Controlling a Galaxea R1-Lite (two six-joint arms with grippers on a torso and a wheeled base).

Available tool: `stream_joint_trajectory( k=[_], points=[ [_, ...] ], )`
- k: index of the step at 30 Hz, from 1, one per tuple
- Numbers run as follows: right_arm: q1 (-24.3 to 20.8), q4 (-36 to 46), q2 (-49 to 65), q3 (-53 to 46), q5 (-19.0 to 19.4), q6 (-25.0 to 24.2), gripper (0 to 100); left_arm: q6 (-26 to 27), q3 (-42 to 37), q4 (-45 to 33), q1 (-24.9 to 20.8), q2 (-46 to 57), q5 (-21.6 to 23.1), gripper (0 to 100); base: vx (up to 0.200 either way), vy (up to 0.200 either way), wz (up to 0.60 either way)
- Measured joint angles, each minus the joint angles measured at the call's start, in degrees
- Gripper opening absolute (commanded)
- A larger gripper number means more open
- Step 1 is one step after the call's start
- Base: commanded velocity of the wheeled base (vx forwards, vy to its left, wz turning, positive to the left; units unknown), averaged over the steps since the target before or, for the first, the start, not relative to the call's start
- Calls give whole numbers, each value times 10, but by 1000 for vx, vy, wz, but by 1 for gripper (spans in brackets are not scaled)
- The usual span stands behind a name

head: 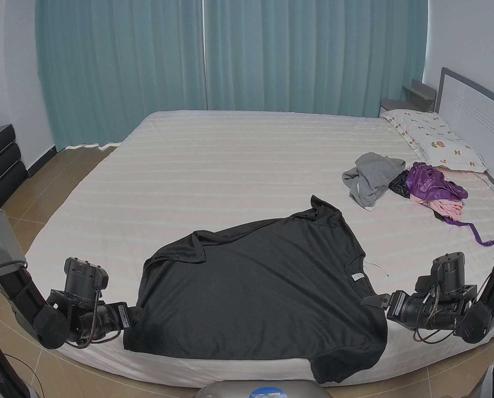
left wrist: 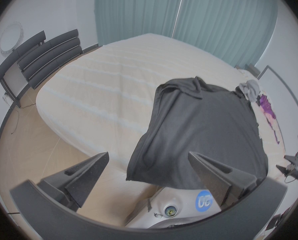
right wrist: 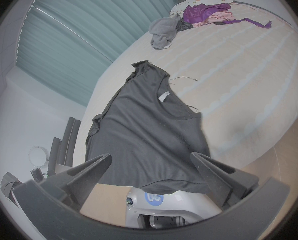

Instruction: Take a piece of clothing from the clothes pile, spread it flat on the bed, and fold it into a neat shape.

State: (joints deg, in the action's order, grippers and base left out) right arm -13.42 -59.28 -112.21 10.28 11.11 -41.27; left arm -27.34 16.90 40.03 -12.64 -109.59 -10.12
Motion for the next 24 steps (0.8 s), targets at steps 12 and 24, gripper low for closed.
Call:
stream_joint_trajectory(
  k=[12, 24],
  points=[
    [-8, -2, 18, -12, 13, -6, 100, -52, 34, -7, 5, 12, 0, 100, 0, 133, 0],
    [-9, -2, 11, -14, 12, -6, 100, -55, 41, -3, 6, 4, 1, 100, 0, 67, 0]
  ],
)
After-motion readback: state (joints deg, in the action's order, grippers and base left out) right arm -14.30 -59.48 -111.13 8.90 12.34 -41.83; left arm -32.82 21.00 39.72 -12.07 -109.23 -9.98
